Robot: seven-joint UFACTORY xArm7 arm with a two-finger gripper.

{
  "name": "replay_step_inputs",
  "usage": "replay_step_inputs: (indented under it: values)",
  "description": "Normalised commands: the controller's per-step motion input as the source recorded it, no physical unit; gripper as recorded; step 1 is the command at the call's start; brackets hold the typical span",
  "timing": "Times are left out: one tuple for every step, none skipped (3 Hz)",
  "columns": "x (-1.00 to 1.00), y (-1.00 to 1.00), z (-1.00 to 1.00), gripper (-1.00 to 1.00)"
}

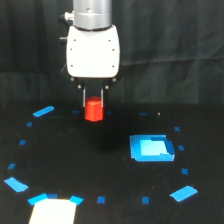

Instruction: Pick up the red object from the table

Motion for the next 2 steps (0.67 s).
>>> replay_step_inputs:
  values:
    - [-0.1,-0.18,-0.42,-0.94]
    - [-0.47,-0.35,0.11,-1.0]
